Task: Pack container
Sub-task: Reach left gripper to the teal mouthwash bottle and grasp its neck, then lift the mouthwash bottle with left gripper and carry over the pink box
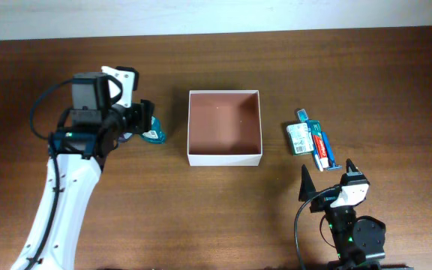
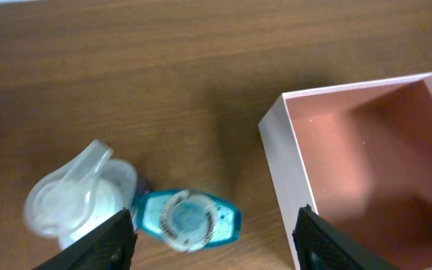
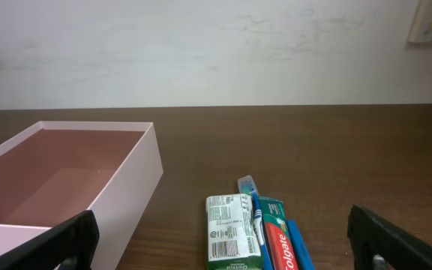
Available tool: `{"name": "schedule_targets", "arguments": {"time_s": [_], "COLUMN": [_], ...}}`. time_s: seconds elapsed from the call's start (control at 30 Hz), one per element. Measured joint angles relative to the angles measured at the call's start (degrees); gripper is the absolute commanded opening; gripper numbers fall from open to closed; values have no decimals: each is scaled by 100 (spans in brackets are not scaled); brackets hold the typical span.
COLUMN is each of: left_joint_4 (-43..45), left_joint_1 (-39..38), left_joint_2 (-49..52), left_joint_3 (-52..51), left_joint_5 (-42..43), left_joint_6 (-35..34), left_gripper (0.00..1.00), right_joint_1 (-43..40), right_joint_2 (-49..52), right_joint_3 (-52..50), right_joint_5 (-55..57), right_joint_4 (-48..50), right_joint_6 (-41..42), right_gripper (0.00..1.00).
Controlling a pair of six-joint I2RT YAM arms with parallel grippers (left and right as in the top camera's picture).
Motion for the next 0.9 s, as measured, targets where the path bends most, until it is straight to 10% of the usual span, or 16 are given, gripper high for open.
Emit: {"name": "schedule_targets", "arguments": {"time_s": [0.9], "left_joint_4": [352], "left_joint_1": [-522], "left_joint_2": [977], "left_joint_3": [2], "left_joint_5": [-1224], "left_joint_6": [225], "left_gripper": [68], "right_joint_1": [0], "right_joint_2": [0], "right_joint_3": [0], "right_joint_5": [0], "right_joint_4": [0], "right_joint_6": [-2], "right_gripper": [99]}}
